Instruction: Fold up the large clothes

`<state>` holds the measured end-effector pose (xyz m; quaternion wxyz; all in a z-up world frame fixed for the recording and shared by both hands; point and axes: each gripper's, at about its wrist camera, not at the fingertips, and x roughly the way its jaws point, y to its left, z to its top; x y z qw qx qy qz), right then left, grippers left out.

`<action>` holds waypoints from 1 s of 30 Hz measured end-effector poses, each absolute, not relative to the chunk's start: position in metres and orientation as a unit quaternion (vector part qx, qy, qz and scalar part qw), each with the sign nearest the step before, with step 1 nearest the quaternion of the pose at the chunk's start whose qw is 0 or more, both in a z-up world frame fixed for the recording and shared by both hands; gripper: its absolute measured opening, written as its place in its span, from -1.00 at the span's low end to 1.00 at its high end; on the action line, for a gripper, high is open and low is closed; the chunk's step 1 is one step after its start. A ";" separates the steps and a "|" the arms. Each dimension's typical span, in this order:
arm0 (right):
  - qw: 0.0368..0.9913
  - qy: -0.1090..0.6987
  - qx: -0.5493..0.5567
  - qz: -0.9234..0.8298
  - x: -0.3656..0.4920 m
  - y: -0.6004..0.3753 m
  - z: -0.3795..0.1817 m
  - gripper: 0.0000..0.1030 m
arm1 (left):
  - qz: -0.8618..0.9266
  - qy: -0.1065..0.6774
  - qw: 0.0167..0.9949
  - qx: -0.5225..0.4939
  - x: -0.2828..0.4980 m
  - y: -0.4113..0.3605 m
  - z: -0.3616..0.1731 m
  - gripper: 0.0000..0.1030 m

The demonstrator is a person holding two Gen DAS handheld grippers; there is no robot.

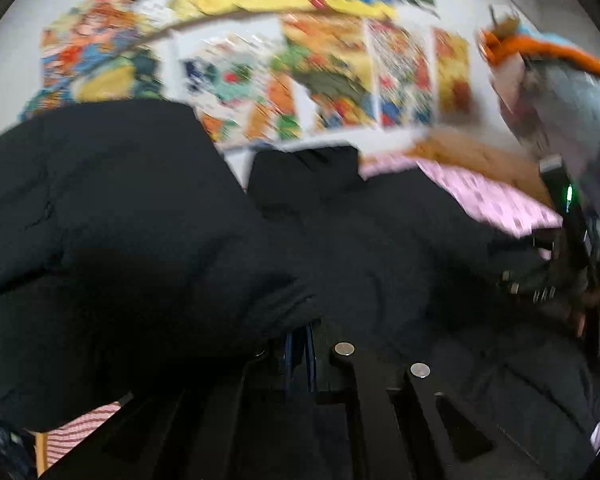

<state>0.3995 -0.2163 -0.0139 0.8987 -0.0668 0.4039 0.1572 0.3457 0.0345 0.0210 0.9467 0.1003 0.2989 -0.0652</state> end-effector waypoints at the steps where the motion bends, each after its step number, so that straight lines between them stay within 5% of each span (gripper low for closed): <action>1: 0.898 0.405 -0.066 0.157 0.396 -0.219 -0.015 0.48 | -0.076 0.313 0.941 0.102 0.348 0.029 0.014 -0.86; 8: 0.896 0.414 -0.036 0.156 0.393 -0.246 -0.024 0.48 | -0.137 0.377 0.900 0.171 0.343 -0.009 -0.030 -0.74; 11: 0.892 0.424 -0.001 0.155 0.397 -0.257 -0.029 0.48 | -0.152 0.379 0.886 0.218 0.329 -0.023 -0.043 -0.38; 15: 0.886 0.434 0.034 0.160 0.400 -0.262 -0.036 0.48 | -0.159 0.348 0.885 0.266 0.312 -0.038 -0.044 0.41; 21: 0.873 0.437 0.095 0.192 0.396 -0.263 -0.041 0.48 | -0.163 0.294 0.907 0.252 0.284 -0.030 -0.030 0.52; 30: 0.848 0.458 0.140 0.228 0.404 -0.252 -0.060 0.54 | -0.018 0.277 0.956 0.095 0.288 0.043 0.002 0.84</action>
